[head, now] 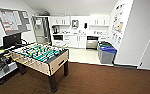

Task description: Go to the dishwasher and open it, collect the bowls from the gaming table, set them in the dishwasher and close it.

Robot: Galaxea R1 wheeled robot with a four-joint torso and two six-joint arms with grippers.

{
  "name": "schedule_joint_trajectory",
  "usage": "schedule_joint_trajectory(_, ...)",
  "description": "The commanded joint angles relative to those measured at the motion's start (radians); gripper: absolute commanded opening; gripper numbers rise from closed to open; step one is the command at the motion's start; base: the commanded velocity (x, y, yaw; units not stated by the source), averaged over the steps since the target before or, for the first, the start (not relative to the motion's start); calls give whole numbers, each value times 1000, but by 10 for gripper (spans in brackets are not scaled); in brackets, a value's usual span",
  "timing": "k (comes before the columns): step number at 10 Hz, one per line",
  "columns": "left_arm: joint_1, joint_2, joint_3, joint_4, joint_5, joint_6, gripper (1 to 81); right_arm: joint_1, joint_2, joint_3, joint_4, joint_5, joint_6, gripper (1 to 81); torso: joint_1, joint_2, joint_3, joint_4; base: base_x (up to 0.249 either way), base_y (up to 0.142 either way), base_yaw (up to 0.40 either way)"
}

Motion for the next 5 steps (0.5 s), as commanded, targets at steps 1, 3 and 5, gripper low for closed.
schedule_joint_trajectory(1, -34, -1, 8, 10, 17, 4, 10, 46, -9, 7, -12, -39, 0, 10, 0, 0, 0, 0, 167, -76, 0)
schedule_joint_trajectory(3, -34, 0, 8, 10, 17, 4, 10, 46, -9, 6, -12, -38, 0, 10, 0, 0, 0, 0, 167, -76, 0)
schedule_joint_trajectory(5, -34, 0, 8, 10, 18, 4, 10, 46, -9, 6, -12, -38, 0, 10, 0, 0, 0, 0, 167, -76, 0)
